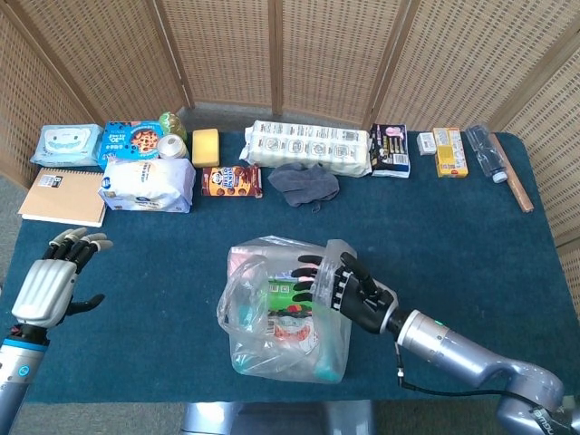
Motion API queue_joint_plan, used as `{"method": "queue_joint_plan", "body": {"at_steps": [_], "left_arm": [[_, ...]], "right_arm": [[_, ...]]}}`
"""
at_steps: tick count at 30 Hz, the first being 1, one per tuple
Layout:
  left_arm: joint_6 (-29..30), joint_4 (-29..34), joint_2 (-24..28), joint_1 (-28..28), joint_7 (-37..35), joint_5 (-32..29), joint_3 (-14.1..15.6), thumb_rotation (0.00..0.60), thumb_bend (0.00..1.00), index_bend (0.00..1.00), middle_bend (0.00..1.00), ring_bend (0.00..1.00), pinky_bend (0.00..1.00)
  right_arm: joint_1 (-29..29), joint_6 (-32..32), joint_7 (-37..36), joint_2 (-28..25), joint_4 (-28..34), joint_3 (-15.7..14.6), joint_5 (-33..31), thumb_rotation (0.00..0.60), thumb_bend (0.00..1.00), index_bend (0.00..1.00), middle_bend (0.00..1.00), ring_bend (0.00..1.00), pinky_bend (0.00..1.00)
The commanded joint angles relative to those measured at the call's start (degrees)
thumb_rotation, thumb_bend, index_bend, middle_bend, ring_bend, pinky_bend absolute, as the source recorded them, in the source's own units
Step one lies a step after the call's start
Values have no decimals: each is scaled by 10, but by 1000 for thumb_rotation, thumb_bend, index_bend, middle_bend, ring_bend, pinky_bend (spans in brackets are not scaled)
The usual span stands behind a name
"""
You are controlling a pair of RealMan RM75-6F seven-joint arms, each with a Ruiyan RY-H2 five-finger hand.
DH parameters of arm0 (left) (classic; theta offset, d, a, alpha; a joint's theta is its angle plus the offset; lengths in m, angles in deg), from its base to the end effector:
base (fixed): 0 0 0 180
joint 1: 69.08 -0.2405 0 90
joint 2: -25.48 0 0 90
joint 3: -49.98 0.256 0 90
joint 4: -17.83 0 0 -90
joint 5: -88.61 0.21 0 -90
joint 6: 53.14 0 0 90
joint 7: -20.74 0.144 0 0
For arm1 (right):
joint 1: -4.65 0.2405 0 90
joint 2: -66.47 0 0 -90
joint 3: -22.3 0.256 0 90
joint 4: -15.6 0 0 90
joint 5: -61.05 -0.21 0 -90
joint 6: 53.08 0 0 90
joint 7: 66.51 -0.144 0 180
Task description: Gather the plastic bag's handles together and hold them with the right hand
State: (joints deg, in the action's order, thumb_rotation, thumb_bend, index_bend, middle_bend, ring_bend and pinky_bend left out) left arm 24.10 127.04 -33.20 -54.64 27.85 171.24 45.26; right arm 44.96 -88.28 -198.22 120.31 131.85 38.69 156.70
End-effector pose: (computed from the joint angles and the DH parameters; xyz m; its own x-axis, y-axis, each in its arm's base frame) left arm -0.2324 0.2231 0.1514 0.3328 0.0740 0.9401 0.9350 -0.1556 -0.3188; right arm -0.0744 -0.2745 0.0957 -0.8583 -0.3976 -0.3244 -0.0830 0.7315 -0.6768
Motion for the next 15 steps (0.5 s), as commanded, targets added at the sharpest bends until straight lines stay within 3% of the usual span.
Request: {"method": "queue_joint_plan", "body": {"at_steps": [1, 9, 15], "left_arm": [[0, 0, 1, 0, -1, 3, 1, 600, 91, 223, 221, 113, 90], [1, -2, 2, 1, -4, 4, 0, 600, 92, 223, 221, 113, 90], [-8, -4, 0, 11, 1, 11, -2, 600, 91, 223, 221, 113, 90]], "right_arm": [[17, -8, 5, 8, -7, -4, -27, 304, 162, 249, 329, 348, 326], [31, -12, 52, -23, 25, 8, -100, 318, 166, 382, 500, 562, 622], [21, -32, 132, -53, 45, 15, -126, 350, 188, 488, 588, 649, 670]]}}
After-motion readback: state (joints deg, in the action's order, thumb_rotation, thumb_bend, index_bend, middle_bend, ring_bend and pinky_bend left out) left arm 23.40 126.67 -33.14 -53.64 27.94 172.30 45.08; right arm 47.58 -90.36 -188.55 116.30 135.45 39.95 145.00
